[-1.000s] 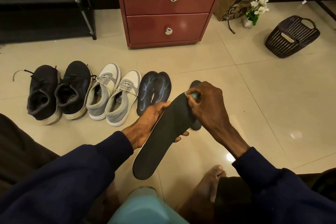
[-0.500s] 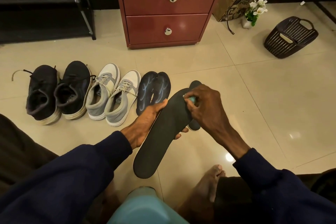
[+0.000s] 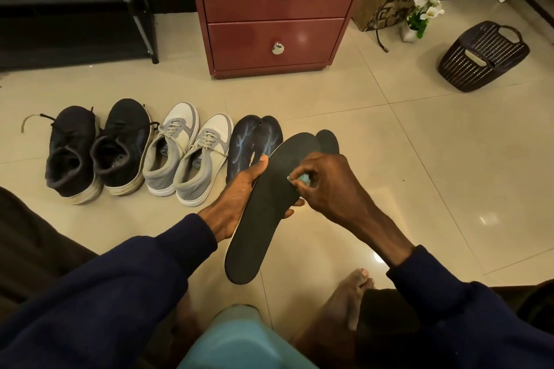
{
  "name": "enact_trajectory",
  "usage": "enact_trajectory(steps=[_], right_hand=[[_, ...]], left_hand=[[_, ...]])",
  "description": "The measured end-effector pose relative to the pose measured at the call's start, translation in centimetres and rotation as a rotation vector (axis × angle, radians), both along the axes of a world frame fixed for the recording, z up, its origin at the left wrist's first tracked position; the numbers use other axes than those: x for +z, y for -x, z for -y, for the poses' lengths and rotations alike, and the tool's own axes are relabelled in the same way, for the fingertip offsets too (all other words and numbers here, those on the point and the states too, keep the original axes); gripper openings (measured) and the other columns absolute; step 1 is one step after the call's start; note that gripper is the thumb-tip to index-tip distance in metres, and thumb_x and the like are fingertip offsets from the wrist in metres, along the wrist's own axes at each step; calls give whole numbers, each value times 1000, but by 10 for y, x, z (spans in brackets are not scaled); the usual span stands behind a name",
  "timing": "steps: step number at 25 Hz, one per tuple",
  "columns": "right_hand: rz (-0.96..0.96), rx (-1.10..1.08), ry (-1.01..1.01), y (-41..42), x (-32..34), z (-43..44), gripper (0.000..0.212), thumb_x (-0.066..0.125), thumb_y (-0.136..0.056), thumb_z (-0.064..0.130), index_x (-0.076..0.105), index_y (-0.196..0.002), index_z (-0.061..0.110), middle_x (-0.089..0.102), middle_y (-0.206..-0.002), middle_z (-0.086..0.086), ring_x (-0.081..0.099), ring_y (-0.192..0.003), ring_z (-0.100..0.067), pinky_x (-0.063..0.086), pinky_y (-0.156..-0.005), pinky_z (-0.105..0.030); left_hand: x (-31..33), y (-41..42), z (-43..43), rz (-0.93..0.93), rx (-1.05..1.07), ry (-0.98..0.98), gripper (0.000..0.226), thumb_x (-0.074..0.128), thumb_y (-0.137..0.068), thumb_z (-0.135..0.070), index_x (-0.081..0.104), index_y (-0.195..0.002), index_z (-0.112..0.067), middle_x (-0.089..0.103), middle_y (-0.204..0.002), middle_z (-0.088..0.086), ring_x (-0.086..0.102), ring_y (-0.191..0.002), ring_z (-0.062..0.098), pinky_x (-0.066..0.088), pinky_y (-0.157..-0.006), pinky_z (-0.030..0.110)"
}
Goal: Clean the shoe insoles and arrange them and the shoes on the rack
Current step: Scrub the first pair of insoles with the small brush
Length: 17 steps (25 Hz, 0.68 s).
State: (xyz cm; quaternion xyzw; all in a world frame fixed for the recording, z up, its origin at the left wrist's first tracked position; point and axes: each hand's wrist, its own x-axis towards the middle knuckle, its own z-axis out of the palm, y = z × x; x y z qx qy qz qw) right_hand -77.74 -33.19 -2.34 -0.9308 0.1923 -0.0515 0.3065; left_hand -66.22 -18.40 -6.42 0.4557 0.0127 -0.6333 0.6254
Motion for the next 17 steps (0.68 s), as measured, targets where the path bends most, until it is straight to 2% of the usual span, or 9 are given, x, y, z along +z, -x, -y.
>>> enact_trajectory(steps=[3, 5, 9, 11, 14, 16, 17], right_hand=[[66, -191, 103, -2, 3, 20, 9, 77, -83, 10, 79, -92, 11, 72, -91, -5, 65, -75, -14, 44, -66, -11], [78, -284, 148, 1, 3, 24, 10, 76, -84, 11, 78, -94, 10, 72, -94, -7, 67, -81, -19, 42, -69, -14], [-18, -44, 35, -2, 1, -5, 10, 77, -84, 12, 77, -94, 11, 70, -93, -3, 60, -70, -7, 40, -61, 2], [-34, -71, 39, -3, 4, -1, 10, 76, -86, 13, 77, -95, 10, 67, -89, 0, 58, -67, -6, 41, -60, 0], [36, -294, 163, -2, 5, 20, 11, 74, -85, 11, 76, -96, 9, 69, -95, -6, 65, -82, -19, 44, -71, -16], [51, -289, 166, -1, 5, 18, 11, 75, -84, 10, 77, -95, 10, 70, -97, -7, 66, -84, -20, 44, -72, -15], [42, -208, 121, 0, 5, 11, 11, 76, -84, 10, 77, -94, 10, 70, -95, -5, 66, -81, -17, 44, -69, -12]], left_hand=[[0, 0, 2, -3, -28, 42, 68, 41, -104, -59, 56, -142, -5, 62, -134, 30, 59, -122, 47, 50, -100, 53], [0, 0, 2, -8, -22, 46, 67, 40, -104, -59, 56, -141, -5, 61, -136, 30, 54, -127, 50, 48, -102, 53], [0, 0, -1, 9, 18, 18, 62, 42, -104, -57, 60, -138, -8, 67, -129, 27, 68, -109, 41, 54, -95, 54], [2, 2, -1, 9, 12, 31, 62, 43, -104, -57, 62, -137, -7, 66, -130, 27, 67, -110, 41, 52, -98, 54], [5, 2, -1, -11, -16, 57, 66, 42, -104, -58, 59, -139, -5, 62, -134, 30, 56, -124, 48, 49, -101, 52], [5, 2, 0, -16, -20, 54, 66, 43, -104, -58, 60, -138, -4, 62, -134, 30, 57, -124, 48, 50, -100, 51], [5, 2, 0, -23, -13, 51, 65, 43, -104, -57, 61, -137, -4, 63, -132, 30, 60, -119, 47, 51, -98, 51]])
